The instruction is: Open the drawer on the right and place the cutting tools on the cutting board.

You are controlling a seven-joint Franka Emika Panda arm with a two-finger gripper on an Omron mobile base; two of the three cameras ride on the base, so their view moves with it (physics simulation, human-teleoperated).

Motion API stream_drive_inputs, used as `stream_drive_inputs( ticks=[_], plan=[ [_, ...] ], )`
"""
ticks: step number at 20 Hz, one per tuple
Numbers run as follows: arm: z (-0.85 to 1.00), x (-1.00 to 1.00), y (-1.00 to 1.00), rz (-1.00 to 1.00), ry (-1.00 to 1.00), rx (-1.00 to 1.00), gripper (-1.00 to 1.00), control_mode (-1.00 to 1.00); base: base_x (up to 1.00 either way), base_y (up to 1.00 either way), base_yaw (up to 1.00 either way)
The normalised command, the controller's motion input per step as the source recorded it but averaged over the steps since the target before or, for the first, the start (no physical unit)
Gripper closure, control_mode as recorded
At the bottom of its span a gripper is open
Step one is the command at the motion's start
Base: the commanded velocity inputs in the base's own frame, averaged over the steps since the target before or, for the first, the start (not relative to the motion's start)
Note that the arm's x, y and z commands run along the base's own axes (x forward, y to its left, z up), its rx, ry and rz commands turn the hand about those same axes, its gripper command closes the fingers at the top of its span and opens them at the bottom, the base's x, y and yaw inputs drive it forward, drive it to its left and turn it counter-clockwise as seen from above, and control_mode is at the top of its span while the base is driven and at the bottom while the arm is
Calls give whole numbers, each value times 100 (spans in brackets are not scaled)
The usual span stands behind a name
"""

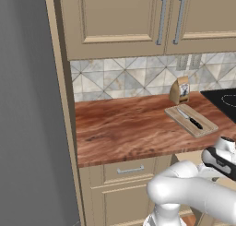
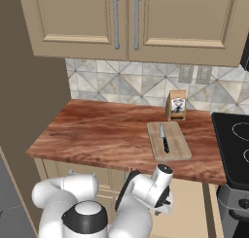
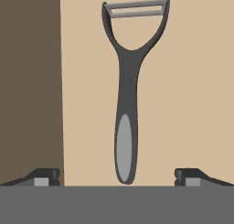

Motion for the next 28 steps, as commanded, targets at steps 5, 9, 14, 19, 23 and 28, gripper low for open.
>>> stream_drive_inputs(
  ticks=[5,9,14,19,23,28],
  plan=[
    [-12,-4,12,3,-6,-9,-100,-100,0,0,0],
    [-21,0,19,2,-9,-17,-100,-100,0,0,0],
    [-14,0,3,0,-3,-15,-100,-100,0,0,0],
    [0,0,0,0,0,-1,-100,-100,0,0,0],
    [-20,0,0,0,3,-2,-100,-100,0,0,0],
    [-30,-4,0,0,3,-3,-100,-100,0,0,0]
  ],
)
